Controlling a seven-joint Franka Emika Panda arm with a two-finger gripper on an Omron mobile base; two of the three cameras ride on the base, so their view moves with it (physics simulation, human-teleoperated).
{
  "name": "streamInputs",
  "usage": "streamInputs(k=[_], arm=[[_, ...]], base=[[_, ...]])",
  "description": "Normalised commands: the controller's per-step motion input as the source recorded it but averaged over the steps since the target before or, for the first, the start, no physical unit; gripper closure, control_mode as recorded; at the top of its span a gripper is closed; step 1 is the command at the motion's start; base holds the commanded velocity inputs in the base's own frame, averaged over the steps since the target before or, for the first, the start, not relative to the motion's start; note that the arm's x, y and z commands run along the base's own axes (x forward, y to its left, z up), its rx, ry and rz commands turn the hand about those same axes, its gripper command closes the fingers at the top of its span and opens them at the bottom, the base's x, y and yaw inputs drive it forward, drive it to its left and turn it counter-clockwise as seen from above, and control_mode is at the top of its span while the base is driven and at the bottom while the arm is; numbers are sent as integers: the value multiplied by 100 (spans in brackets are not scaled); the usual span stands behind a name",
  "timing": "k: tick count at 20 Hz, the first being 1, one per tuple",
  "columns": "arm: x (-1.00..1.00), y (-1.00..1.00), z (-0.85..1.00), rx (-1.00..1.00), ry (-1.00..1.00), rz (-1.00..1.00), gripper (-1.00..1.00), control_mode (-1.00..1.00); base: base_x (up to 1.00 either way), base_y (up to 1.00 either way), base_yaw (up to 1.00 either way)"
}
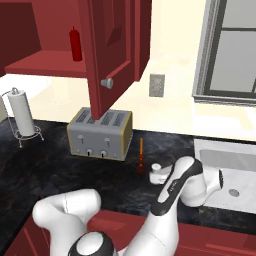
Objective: There are various items on the counter. Only move the condiments/shakers into the cabinet.
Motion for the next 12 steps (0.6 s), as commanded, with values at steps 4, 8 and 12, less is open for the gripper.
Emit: streamInputs(k=[4, 8, 12], arm=[[-48, 34, 100, 0, 0, -25, 100, -100], [-52, 64, 100, -1, 0, -31, 100, -100], [-84, 81, 100, -1, 0, -43, 100, -100]], base=[[0, 0, 0], [0, 0, 0], [0, 0, 0]])
